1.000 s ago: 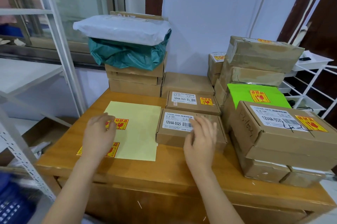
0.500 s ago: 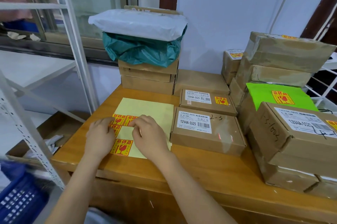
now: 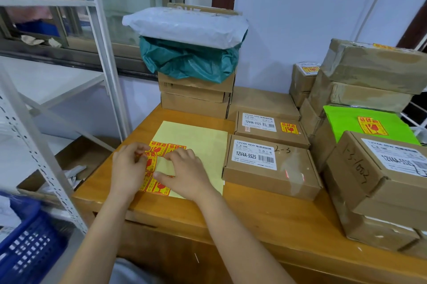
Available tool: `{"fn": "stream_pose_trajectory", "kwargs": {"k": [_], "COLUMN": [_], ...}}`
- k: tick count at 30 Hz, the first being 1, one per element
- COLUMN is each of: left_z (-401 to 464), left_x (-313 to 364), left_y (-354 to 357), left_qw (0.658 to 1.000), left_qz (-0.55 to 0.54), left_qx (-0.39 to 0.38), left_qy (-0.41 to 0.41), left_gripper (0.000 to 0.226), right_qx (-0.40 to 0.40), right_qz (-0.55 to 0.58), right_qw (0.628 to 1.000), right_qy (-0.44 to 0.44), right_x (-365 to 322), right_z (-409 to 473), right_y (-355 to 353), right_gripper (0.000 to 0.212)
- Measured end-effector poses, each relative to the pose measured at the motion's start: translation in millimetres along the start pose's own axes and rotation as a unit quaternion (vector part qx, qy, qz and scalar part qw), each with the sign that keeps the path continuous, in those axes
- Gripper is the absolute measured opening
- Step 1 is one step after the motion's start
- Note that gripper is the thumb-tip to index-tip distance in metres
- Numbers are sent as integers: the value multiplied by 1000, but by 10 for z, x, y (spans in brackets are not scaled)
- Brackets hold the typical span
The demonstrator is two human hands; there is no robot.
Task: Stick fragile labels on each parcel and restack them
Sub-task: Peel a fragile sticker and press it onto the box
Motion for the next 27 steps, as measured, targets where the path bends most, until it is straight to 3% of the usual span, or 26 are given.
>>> {"fn": "stream_pose_trajectory", "kwargs": {"k": [4,14,27], "left_z": [-2,-25,-128], "left_x": [23,1,56], "left_y": [-23,-33,-246], "left_qw": [999,996,962], "left_qz": [-29,-82,-142], "left_qx": [23,40,223], "left_qy": [10,-24,-73], "left_gripper": [22,19,18], "right_qx": [-6,-29,-16], "right_qz": [-63,-74,-75], "right_qw": [998,995,995], "right_qy": [7,64,61], "right_x": [-27,-99,-96], "right_z": [9,102,71], "right_y": [48,86,85], "right_gripper": [73,75,75]}}
Point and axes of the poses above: each hand's wrist, its own z-axis towards the middle knuckle, its own y-axis out of the palm, x = y × z, the point moved 5 cm from there along z, towards the middle knuckle, and after that the axes turned 13 degrees about y, right-handed, at the moved point
